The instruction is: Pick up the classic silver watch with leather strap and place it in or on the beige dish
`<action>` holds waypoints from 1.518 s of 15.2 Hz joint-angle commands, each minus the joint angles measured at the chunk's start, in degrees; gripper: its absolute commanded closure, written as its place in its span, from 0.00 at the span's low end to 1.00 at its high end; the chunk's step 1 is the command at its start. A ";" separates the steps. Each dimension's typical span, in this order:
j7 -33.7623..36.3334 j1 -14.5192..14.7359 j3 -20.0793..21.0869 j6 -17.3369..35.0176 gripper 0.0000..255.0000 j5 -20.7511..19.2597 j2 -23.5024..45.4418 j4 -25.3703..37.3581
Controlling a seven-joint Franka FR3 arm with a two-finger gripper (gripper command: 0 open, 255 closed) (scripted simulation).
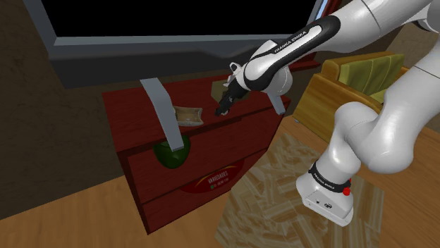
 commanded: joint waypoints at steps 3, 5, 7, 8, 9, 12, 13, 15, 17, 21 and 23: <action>-0.04 0.05 -0.03 0.02 0.00 0.06 0.03 0.02; -0.04 0.05 -0.03 0.02 1.00 0.06 0.03 0.02; -0.04 0.04 -0.03 0.02 1.00 0.06 0.03 0.02; -0.04 0.04 -0.03 0.02 1.00 0.06 0.03 0.02; -0.04 0.04 -0.03 0.02 1.00 0.06 0.03 0.02; -0.04 0.04 -0.03 0.02 1.00 0.06 0.03 0.02; -0.04 0.04 -0.03 0.02 1.00 0.06 0.03 0.02; 3.35 -2.70 2.02 -1.48 1.00 -3.85 -1.54 -0.04; 6.10 -5.10 3.84 -3.11 1.00 -6.98 -3.04 0.08; 10.32 -8.76 6.64 -6.56 1.00 -11.65 -5.83 0.70; 11.97 -10.17 7.72 -8.32 1.00 -13.42 -7.13 1.16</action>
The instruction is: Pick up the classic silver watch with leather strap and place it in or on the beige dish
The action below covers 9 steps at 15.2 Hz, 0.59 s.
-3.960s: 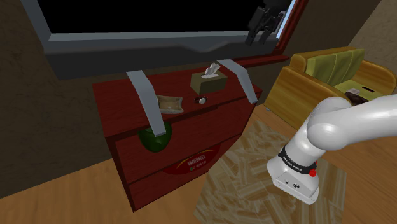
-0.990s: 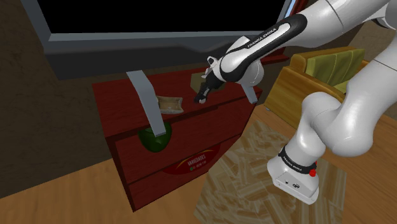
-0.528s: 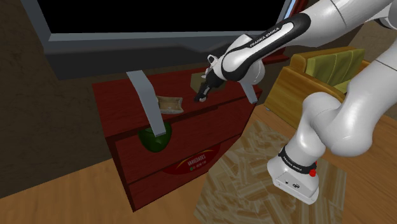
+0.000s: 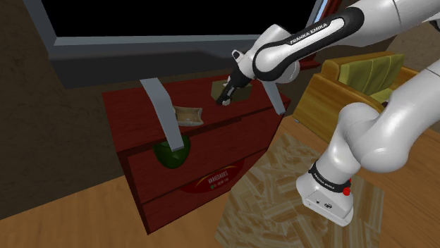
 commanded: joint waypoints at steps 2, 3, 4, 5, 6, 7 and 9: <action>2.62 -2.09 1.73 -2.76 1.00 -2.68 -2.08 0.66; 3.27 -2.62 2.14 -3.65 1.00 -3.33 -2.67 0.97; 3.87 -3.11 2.53 -4.54 1.00 -3.94 -3.24 1.28; 4.44 -3.56 2.89 -5.43 1.00 -4.50 -3.79 1.62; 4.97 -3.98 3.22 -6.31 1.00 -5.03 -4.33 1.97; 5.48 -4.36 3.52 -7.20 1.00 -5.52 -4.85 2.34; 6.42 -5.04 4.08 -8.96 1.00 -6.41 -5.83 3.13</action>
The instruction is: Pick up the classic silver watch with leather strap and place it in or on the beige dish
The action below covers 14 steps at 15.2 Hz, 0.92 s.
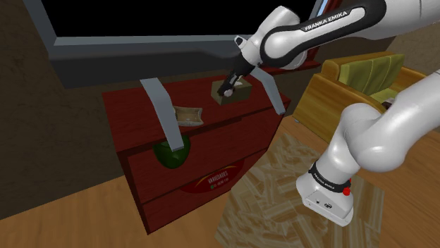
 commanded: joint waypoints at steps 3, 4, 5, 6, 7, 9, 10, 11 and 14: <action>1.89 -1.23 1.11 -3.52 1.00 -1.65 -1.93 1.59; 2.26 -1.48 1.32 -4.39 1.00 -1.97 -2.34 2.05; 2.37 -1.55 1.38 -4.64 1.00 -2.07 -2.46 2.19; 3.82 -1.07 2.53 -4.27 1.00 -1.96 -1.40 3.09; 5.27 -0.64 3.67 -3.94 1.00 -1.91 -0.29 4.05; 8.19 0.06 5.93 -3.38 1.00 -1.98 2.01 6.17; 9.68 0.35 7.04 -3.15 1.00 -2.12 3.20 7.33; 11.19 0.61 8.12 -2.97 1.00 -2.34 4.42 8.54; 15.82 1.13 11.32 -2.65 1.00 -3.47 8.22 12.53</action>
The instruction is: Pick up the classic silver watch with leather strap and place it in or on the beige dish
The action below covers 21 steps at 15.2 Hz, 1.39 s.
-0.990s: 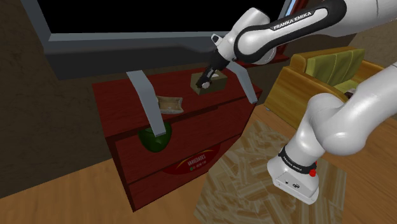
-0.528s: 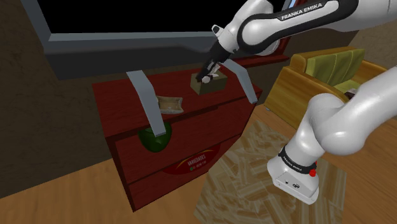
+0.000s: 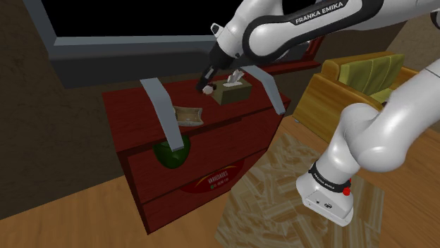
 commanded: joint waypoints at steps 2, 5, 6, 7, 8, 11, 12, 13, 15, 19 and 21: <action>4.69 0.42 2.90 -0.04 1.00 -1.54 4.31 4.82; 8.66 0.74 5.20 0.51 1.00 -3.30 8.05 8.36; 8.49 0.81 5.17 1.30 1.00 -3.14 8.41 7.93; 8.32 0.88 5.16 2.09 1.00 -2.96 8.78 7.51; 8.13 0.94 5.15 2.88 1.00 -2.78 9.17 7.10; 7.52 1.13 5.11 5.26 1.00 -2.17 10.42 5.96; 7.29 1.20 5.10 6.05 1.00 -1.94 10.86 5.61; 7.06 1.27 5.09 6.84 1.00 -1.69 11.31 5.26; 6.54 1.42 5.07 8.43 1.00 -1.15 12.26 4.62; 5.30 1.74 5.05 11.59 1.00 0.16 14.32 3.50; 4.64 1.88 5.05 13.00 1.00 0.89 15.31 3.07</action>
